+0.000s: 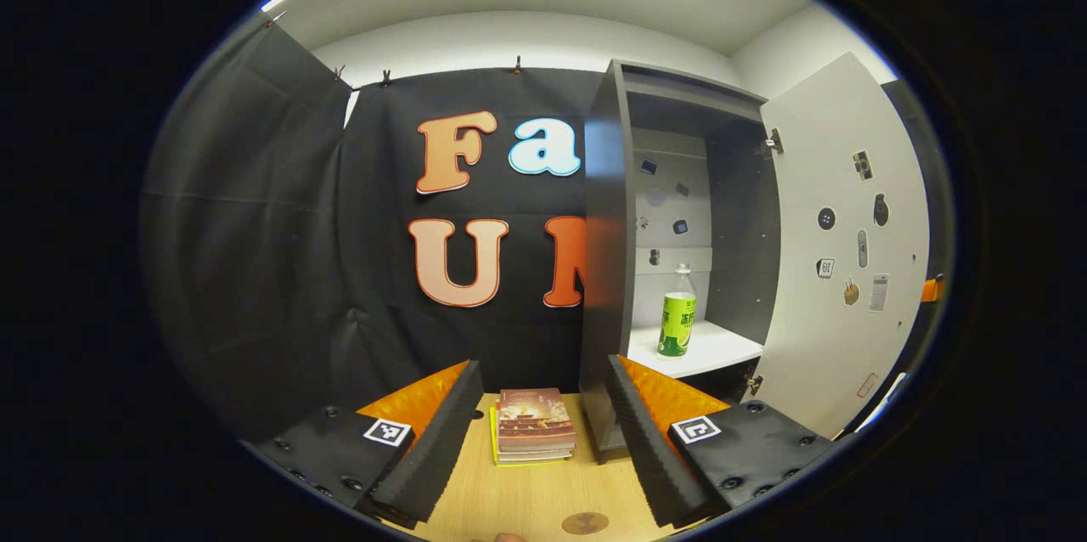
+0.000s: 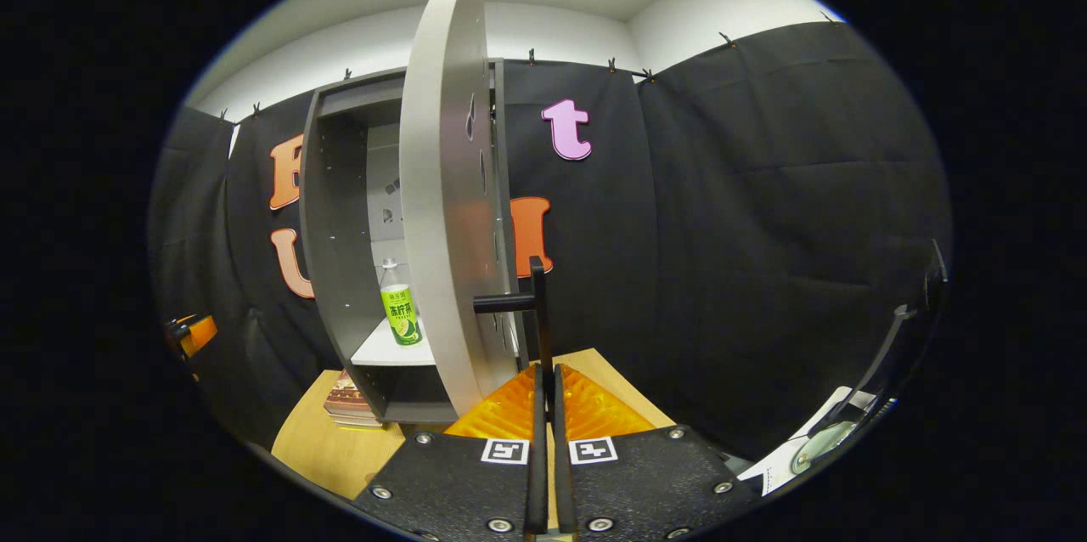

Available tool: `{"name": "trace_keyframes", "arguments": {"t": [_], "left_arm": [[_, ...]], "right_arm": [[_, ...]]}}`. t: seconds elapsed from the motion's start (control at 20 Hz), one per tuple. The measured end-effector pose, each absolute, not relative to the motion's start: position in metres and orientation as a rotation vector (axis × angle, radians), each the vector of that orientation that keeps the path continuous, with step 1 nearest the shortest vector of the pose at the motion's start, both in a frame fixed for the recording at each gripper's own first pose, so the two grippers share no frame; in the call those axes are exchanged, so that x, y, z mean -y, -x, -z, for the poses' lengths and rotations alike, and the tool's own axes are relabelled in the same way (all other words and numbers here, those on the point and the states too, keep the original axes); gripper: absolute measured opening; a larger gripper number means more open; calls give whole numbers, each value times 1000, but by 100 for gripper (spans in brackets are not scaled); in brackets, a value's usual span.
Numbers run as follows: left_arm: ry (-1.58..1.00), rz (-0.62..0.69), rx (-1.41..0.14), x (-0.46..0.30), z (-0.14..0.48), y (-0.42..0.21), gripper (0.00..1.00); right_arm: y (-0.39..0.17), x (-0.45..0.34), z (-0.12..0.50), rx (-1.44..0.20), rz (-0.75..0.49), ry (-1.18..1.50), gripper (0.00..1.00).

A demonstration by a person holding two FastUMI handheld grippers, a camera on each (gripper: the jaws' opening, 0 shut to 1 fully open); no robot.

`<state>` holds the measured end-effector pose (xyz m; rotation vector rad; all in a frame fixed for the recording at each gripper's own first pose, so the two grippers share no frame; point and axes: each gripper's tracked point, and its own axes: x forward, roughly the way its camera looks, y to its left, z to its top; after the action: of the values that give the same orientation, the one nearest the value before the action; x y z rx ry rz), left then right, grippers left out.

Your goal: Open the cabinet door with the right hand, grasp the bottle in the cabinet with the left hand and place it on the coaster, then close the cabinet door with the right hand.

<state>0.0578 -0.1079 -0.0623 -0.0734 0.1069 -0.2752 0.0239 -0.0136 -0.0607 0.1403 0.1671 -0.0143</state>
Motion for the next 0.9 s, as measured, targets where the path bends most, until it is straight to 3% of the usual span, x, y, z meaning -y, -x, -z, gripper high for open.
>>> {"name": "trace_keyframes", "arguments": {"t": [0.45,0.65,0.9], "left_arm": [[97,370,-105,211,63,-77,96],[110,420,-109,268,68,-95,96],[119,437,-118,319,76,-135,96]], "right_arm": [[-4,83,51,-116,59,-160,7],[2,125,60,-126,128,-139,15],[3,160,77,-153,184,-107,34]]}}
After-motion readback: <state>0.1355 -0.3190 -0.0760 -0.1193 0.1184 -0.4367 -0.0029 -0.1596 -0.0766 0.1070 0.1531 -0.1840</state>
